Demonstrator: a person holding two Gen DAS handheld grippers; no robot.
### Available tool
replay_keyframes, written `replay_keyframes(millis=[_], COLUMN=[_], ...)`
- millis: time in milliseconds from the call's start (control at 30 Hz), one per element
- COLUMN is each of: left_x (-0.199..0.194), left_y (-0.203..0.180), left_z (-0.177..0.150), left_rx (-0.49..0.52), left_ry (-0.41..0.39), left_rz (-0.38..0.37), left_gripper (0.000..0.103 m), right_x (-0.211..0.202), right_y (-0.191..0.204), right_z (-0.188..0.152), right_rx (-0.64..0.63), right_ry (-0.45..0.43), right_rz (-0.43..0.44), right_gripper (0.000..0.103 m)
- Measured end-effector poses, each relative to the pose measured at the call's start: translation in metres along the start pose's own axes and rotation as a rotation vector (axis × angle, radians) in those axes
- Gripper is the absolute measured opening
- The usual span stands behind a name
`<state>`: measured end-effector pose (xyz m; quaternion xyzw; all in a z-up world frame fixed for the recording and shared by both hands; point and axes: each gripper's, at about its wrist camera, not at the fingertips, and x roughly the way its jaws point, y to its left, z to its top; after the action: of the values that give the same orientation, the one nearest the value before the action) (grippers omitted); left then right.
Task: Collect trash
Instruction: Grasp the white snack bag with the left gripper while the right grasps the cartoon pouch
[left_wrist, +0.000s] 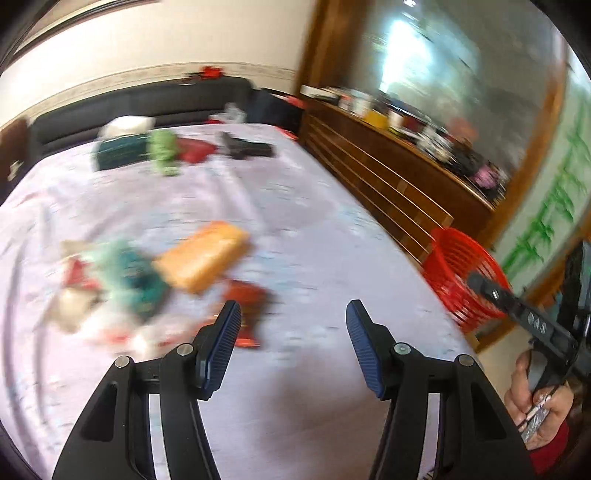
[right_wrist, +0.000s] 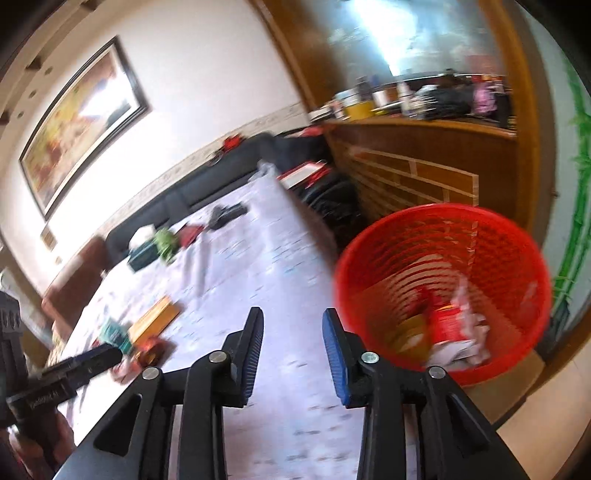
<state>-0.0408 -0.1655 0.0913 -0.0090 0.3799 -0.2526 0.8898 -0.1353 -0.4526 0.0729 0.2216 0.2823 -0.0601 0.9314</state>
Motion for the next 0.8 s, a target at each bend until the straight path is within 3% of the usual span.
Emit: replay_keyframes(millis=[133,267,400,700,800], left_x=[-0.024,-0.026,-0.003,0.059,0.072], left_y=[0.073,0.151,0.196,0.202,0.199], left_z=[0.006,0.01,0.012,0.021,0.019], left_rx=[-0.13,-0.279,-0.365,-0.344,-0.327], left_ry=[-0.043,-0.024,0.046,0.132,0.126], left_rz=[0.11,0.224,0.211,0.202,0.194], left_gripper=[0.058,0.058,0.056,0.048,0.044], right_x=[0.01,0.017,0.022,0.027,0.03], right_y=[0.028,0.055,0.07,0.088,0.092], right_z=[-0.008,-0.016,-0.02,-0.027,-0.026], right_rx=[-0.05,-0.095,-0.127,-0.166,-0.173], right_ry=[0.03,0.054,0.072,0.098,0.108], right_rz=[0.032,0.061,0.076,0.076,0.077], right_gripper=[0.036,0.037,0.037,0.037,0.037])
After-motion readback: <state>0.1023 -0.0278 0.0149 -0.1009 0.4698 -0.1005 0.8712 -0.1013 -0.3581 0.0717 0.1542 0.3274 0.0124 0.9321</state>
